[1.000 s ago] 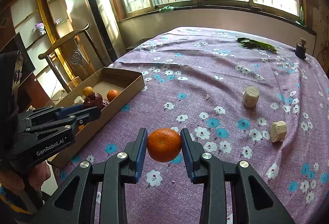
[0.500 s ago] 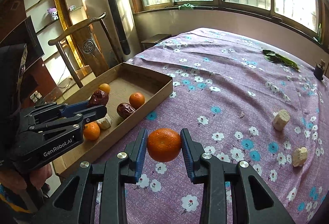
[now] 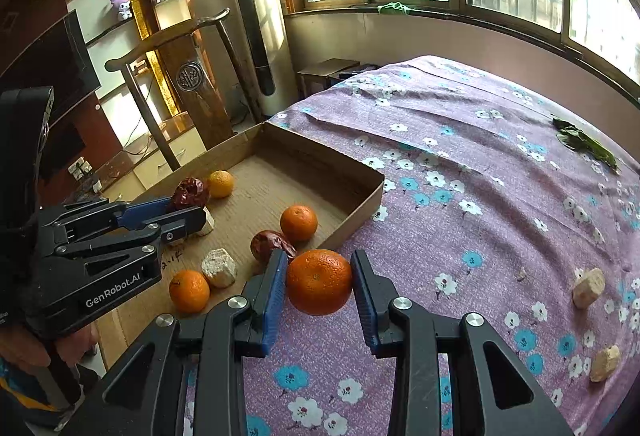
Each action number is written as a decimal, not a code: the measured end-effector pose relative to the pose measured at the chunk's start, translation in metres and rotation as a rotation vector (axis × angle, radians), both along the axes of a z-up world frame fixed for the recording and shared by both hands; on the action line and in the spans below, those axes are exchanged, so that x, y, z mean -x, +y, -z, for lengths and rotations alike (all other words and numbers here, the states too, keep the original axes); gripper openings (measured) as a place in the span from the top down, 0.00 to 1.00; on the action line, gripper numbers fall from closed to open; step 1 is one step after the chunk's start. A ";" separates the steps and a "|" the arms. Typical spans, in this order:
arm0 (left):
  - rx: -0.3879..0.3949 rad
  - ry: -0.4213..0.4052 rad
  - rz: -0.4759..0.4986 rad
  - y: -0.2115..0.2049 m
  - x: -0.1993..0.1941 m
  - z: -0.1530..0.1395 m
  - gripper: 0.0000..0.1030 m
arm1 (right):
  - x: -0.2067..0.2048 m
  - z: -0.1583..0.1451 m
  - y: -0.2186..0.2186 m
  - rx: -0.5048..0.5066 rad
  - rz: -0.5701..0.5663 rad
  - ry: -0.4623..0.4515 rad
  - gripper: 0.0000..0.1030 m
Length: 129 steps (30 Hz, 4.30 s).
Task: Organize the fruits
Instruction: 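Carry the date into the box and open the left gripper while the right releases its orange, then move both open grippers back over the two remaining white cake pieces, then grasp a white cake piece with the right gripper while the left grasps the other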
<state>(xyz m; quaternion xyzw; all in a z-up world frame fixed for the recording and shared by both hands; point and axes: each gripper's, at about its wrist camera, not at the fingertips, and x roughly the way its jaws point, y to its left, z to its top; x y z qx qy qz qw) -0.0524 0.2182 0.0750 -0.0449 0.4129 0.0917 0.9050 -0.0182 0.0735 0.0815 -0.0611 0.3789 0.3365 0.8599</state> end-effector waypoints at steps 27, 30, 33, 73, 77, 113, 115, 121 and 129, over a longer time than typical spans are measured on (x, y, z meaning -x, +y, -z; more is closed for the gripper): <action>0.076 0.096 0.010 0.022 -0.048 0.020 0.75 | -0.082 0.022 0.069 0.061 -0.094 0.040 0.65; 0.082 0.122 0.008 0.025 -0.054 0.026 0.75 | -0.094 0.030 0.080 0.077 -0.106 0.056 0.65; 0.082 0.151 0.001 0.028 -0.059 0.032 0.75 | -0.106 0.039 0.088 0.079 -0.110 0.084 0.65; -0.031 -0.007 0.046 -0.053 -0.007 -0.007 0.23 | -0.028 0.001 -0.055 -0.051 0.157 0.014 0.27; -0.020 -0.014 0.077 -0.072 -0.006 -0.008 0.22 | -0.018 0.004 -0.082 -0.034 0.201 0.019 0.27; 0.041 0.076 0.316 -0.206 -0.049 0.014 0.20 | -0.031 0.041 -0.265 0.039 0.520 0.065 0.27; 0.044 0.080 0.312 -0.204 -0.051 0.015 0.20 | -0.040 0.044 -0.267 0.035 0.521 0.080 0.27; 0.050 0.067 0.275 -0.190 -0.053 0.012 0.20 | -0.040 0.044 -0.246 0.006 0.439 0.095 0.27; 0.063 0.088 0.247 -0.180 -0.057 0.019 0.20 | -0.019 0.028 -0.216 0.012 0.308 0.053 0.27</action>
